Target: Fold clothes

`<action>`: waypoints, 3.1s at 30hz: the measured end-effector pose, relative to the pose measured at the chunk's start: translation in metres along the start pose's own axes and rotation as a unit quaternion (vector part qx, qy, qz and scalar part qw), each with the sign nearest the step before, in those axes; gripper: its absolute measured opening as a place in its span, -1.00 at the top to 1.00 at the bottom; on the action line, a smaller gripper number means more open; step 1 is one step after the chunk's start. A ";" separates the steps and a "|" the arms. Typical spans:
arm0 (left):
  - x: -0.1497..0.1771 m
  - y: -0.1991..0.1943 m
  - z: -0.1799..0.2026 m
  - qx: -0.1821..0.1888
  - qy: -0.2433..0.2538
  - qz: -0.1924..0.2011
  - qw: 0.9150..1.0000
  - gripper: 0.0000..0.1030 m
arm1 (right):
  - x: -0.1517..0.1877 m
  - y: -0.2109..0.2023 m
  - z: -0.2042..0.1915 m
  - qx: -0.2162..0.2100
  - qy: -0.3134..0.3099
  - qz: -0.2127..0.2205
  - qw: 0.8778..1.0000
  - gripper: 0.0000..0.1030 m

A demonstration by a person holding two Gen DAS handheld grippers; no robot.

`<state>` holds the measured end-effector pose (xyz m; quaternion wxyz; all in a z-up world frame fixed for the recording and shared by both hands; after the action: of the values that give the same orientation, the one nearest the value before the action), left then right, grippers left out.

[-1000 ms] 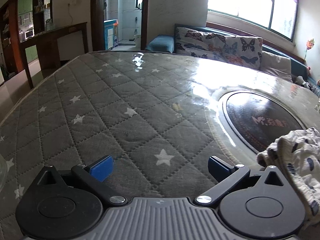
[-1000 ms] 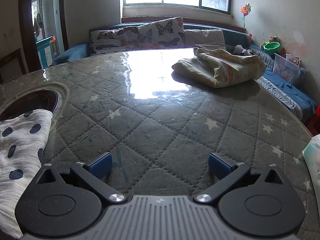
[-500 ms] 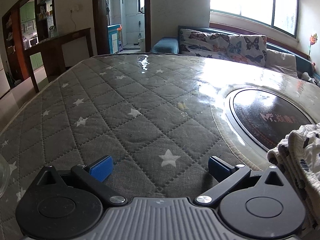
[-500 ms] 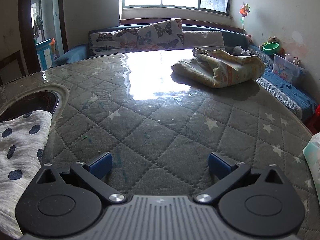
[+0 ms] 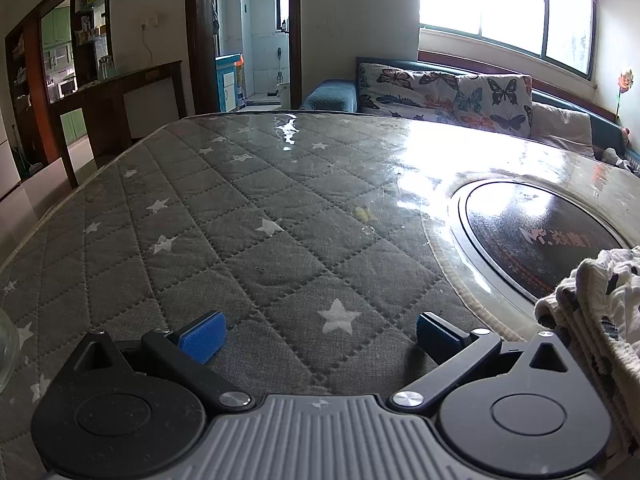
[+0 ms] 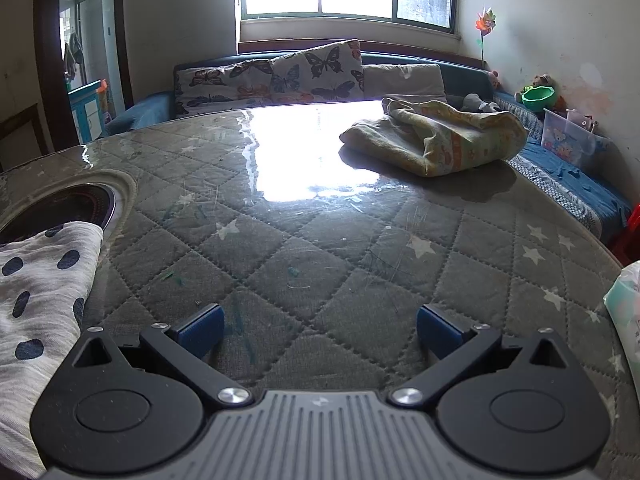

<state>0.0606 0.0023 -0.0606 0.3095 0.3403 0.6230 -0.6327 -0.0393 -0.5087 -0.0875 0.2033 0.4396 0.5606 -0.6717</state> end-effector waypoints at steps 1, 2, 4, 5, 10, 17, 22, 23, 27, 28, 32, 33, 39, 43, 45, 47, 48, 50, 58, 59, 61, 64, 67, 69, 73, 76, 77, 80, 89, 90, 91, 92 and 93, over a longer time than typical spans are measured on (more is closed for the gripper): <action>0.000 0.000 0.000 0.000 0.000 0.000 1.000 -1.00 | 0.000 0.000 0.000 0.000 0.000 0.000 1.000 -1.00; -0.001 0.000 0.000 0.000 0.000 0.001 1.000 -1.00 | 0.000 0.000 0.000 0.000 0.000 0.000 1.000 -1.00; -0.002 0.001 0.001 0.000 0.000 0.001 1.000 -1.00 | 0.001 0.000 0.000 0.000 0.001 0.001 1.000 -1.00; -0.002 0.001 0.001 0.000 0.000 0.001 1.000 -1.00 | 0.001 0.000 0.000 0.000 0.000 0.001 1.000 -1.00; -0.002 0.001 0.001 0.001 -0.001 0.002 1.000 -1.00 | 0.001 0.000 0.000 0.001 0.000 0.002 1.000 -1.00; -0.003 0.000 0.000 0.002 -0.001 0.002 1.000 -1.00 | 0.002 0.000 -0.001 0.002 0.000 0.002 1.000 -1.00; -0.004 0.000 0.000 0.002 -0.001 0.002 1.000 -1.00 | 0.002 0.000 -0.001 0.002 0.000 0.002 1.000 -1.00; -0.004 0.000 0.000 0.002 -0.002 0.002 1.000 -1.00 | 0.002 0.000 -0.001 0.002 0.000 0.002 1.000 -1.00; -0.004 -0.001 0.001 0.002 -0.002 0.002 1.000 -1.00 | 0.001 0.001 -0.001 0.002 0.000 0.002 1.000 -1.00; -0.004 -0.001 0.001 0.002 -0.002 0.002 1.000 -1.00 | 0.001 0.001 -0.001 0.002 0.000 0.002 1.000 -1.00; -0.005 -0.001 0.001 0.002 -0.002 0.002 1.000 -1.00 | 0.002 0.000 -0.001 0.003 0.000 0.003 1.000 -1.00; -0.005 -0.001 0.000 0.002 -0.002 0.002 1.000 -1.00 | 0.002 0.000 -0.001 0.003 0.000 0.003 1.000 -1.00; -0.005 -0.001 0.001 0.002 -0.001 0.002 1.000 -1.00 | 0.002 0.000 -0.002 0.003 -0.001 0.003 1.000 -1.00; -0.005 -0.001 0.002 0.001 -0.001 0.002 1.000 -1.00 | 0.002 0.000 -0.002 0.003 -0.001 0.003 1.000 -1.00; -0.005 -0.001 0.002 0.001 -0.001 0.002 1.000 -1.00 | 0.002 0.000 -0.001 0.003 -0.001 0.002 1.000 -1.00; -0.005 -0.001 0.002 0.001 -0.001 0.002 1.000 -1.00 | 0.002 0.000 -0.001 0.003 -0.001 0.002 1.000 -1.00; -0.005 -0.001 0.001 0.001 -0.001 0.002 1.000 -1.00 | 0.002 0.000 -0.001 0.003 -0.001 0.002 1.000 -1.00; -0.005 -0.001 0.001 0.001 -0.001 0.002 1.000 -1.00 | 0.002 0.000 -0.002 0.003 -0.001 0.002 1.000 -1.00; -0.005 -0.002 0.001 0.001 -0.001 0.002 1.000 -1.00 | 0.002 -0.001 -0.002 0.003 0.000 0.002 1.000 -1.00; -0.005 -0.002 0.001 0.001 -0.001 0.002 1.000 -1.00 | 0.002 -0.001 -0.002 0.003 0.000 0.003 1.000 -1.00; -0.005 -0.002 0.001 0.000 -0.001 0.002 1.000 -1.00 | 0.002 -0.001 -0.002 0.004 0.000 0.003 1.000 -1.00; -0.005 -0.002 0.001 0.000 0.000 0.002 1.000 -1.00 | 0.002 -0.001 -0.001 0.003 0.000 0.003 1.000 -1.00; -0.005 -0.002 0.001 0.000 0.000 0.002 1.000 -1.00 | 0.002 -0.001 -0.001 0.003 0.000 0.003 1.000 -1.00; -0.005 -0.002 0.001 0.000 0.000 0.001 1.000 -1.00 | 0.002 -0.001 -0.001 0.003 0.000 0.003 1.000 -1.00; -0.005 -0.002 0.002 0.000 0.000 0.002 1.000 -1.00 | 0.002 -0.001 -0.001 0.003 0.001 0.003 1.000 -1.00; -0.005 -0.002 0.002 0.000 0.000 0.002 1.000 -1.00 | 0.002 -0.001 -0.002 0.003 0.000 0.003 1.000 -1.00; -0.005 -0.003 0.002 0.000 -0.001 0.002 1.000 -1.00 | 0.002 -0.001 -0.002 0.003 0.000 0.003 1.000 -1.00; -0.004 -0.003 0.003 0.000 -0.001 0.002 1.000 -1.00 | 0.002 0.000 -0.001 0.004 0.000 0.003 1.000 -1.00; -0.005 -0.003 0.007 -0.001 0.000 0.002 1.000 -1.00 | 0.002 0.000 -0.001 0.004 0.000 0.003 1.000 -1.00; -0.005 -0.003 0.007 -0.001 0.000 0.002 1.000 -1.00 | 0.002 0.000 -0.001 0.004 0.000 0.003 1.000 -1.00; -0.005 -0.003 0.006 0.000 0.000 0.002 1.000 -1.00 | 0.002 0.000 -0.001 0.003 0.001 0.003 1.000 -1.00; -0.005 -0.003 0.006 0.000 0.000 0.002 1.000 -1.00 | 0.002 0.000 -0.001 0.003 0.001 0.003 1.000 -1.00; -0.005 -0.003 0.006 0.000 0.000 0.002 1.000 -1.00 | 0.002 0.000 -0.001 0.003 0.001 0.003 1.000 -1.00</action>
<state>0.0606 -0.0038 -0.0550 0.3107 0.3414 0.6226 -0.6319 -0.0404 -0.5069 -0.0893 0.2032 0.4425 0.5574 -0.6725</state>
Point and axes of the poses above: each gripper's, at about its wrist camera, not at the fingertips, and y roughly the way its jaws point, z to its right, x to its underside, the point moved 10 cm from there along y, roughly the way its jaws point, and after that the axes turned 4 degrees about z, right-handed, at the moved point
